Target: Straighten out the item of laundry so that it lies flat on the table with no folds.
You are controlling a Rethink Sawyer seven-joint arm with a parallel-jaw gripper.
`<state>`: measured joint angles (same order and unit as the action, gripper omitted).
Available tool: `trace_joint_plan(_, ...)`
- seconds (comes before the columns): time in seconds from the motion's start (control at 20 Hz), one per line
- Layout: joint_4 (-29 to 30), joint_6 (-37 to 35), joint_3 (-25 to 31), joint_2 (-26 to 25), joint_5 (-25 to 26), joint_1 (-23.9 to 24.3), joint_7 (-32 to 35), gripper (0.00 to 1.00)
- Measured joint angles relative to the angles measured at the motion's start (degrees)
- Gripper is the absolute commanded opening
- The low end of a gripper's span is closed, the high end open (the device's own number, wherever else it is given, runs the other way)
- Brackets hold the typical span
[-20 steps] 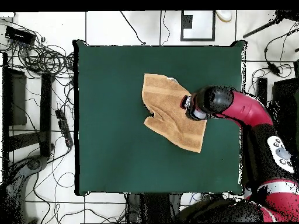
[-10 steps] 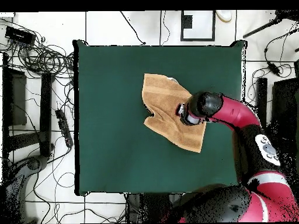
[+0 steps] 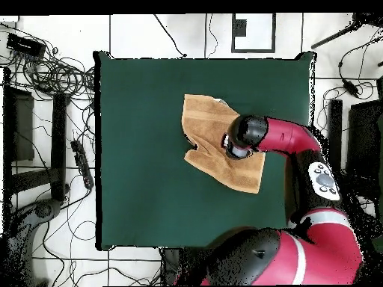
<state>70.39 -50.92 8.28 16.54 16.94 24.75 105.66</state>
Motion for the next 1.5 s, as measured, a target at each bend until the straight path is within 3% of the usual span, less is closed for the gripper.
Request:
trace_joint_plan(0.2, -2.91, -0.48, -2.73, -0.7, 2.58, -3.63, -0.02, 1.0)
trace_joint_plan(0.5, -9.91, 0.26, -11.23, -3.18, 13.62, -15.02, 0.24, 1.0)
trace_joint_plan(0.65, -13.21, 3.87, -15.03, -5.25, 18.85, -18.76, 1.57, 1.0)
trace_joint_plan(0.7, -15.67, 8.6, -18.22, -7.1, 22.82, -20.91, 3.61, 1.0)
trace_joint_plan(1.0, -20.36, 22.55, -24.82, -11.53, 28.02, -21.61, 10.73, 1.0)
trace_joint_plan(1.2, -22.52, 28.42, -27.71, -13.77, 28.82, -21.0, 13.98, 1.0)
trace_joint_plan(1.4, -24.24, 31.43, -28.83, -14.99, 28.16, -19.61, 15.1, 1.0)
trace_joint_plan(1.5, -24.2, 30.74, -26.86, -14.1, 24.68, -17.45, 15.1, 1.0)
